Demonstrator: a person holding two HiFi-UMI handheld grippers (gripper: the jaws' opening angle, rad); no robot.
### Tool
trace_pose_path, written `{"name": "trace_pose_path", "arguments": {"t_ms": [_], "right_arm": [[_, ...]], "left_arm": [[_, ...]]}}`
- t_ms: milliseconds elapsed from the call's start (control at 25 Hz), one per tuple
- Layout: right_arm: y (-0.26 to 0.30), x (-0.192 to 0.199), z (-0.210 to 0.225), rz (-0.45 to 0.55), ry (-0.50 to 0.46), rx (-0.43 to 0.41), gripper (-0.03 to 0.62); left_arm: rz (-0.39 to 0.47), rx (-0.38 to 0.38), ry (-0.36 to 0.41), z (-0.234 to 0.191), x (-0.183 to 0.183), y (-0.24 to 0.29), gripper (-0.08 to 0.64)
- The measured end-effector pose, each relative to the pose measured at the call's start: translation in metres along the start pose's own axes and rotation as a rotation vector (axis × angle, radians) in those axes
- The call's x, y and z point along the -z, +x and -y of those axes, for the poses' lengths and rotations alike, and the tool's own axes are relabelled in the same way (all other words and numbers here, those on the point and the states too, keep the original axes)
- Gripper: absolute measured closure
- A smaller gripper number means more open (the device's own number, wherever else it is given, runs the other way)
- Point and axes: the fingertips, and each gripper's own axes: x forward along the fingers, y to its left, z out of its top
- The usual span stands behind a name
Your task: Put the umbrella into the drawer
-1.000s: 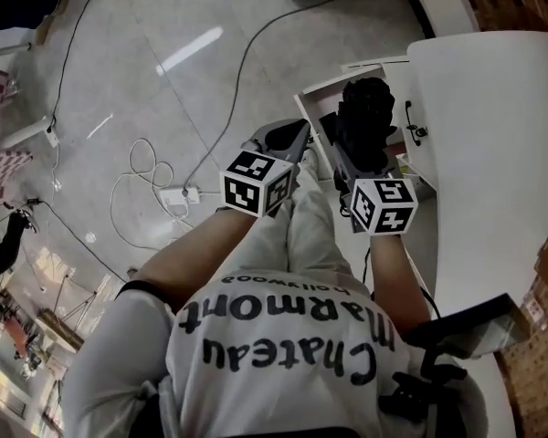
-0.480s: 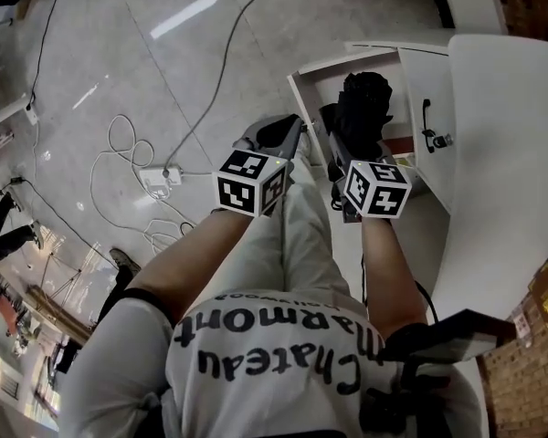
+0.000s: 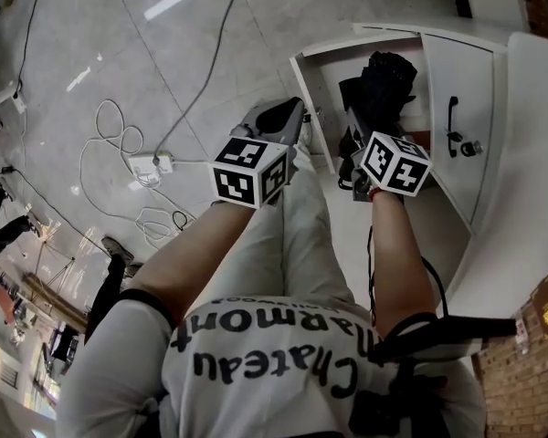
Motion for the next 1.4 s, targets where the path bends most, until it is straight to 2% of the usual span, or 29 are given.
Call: {"name": "trace_pose_path", "arguments": {"t_ms": [320, 600, 840, 1040, 1200, 1400], "right_arm": [[0.028, 0.011, 0.026, -0.005, 0.057, 0.036, 0.359], [0.049, 0.019, 0.045, -0.015, 0.192, 0.029, 0.359], [0.07, 0.026, 0.069, -0.027, 0.236, 0.085, 0.359], [0.077, 0.04, 0.076, -0.044, 0.255, 0.098, 0.359], [0.082, 0.043, 0.086, -0.039, 0.284, 0.102, 0.359], [0.087, 0.035, 0.096, -0.018, 0.24, 0.119, 0.359]], "left_arm": [[0.011, 0.022, -0.031, -0.013, 0.015, 0.004, 0.545], [-0.016, 0.031, -0.043, -0.019, 0.036, 0.006, 0.545], [-0.02, 0.043, -0.036, -0.019, 0.037, 0.011, 0.545], [-0.025, 0.01, -0.02, -0.039, 0.04, 0.003, 0.545], [-0.013, -0.032, -0.04, -0.055, 0.04, -0.001, 0.545], [0.002, -0.037, -0.063, -0.057, 0.041, 0.003, 0.545]]}}
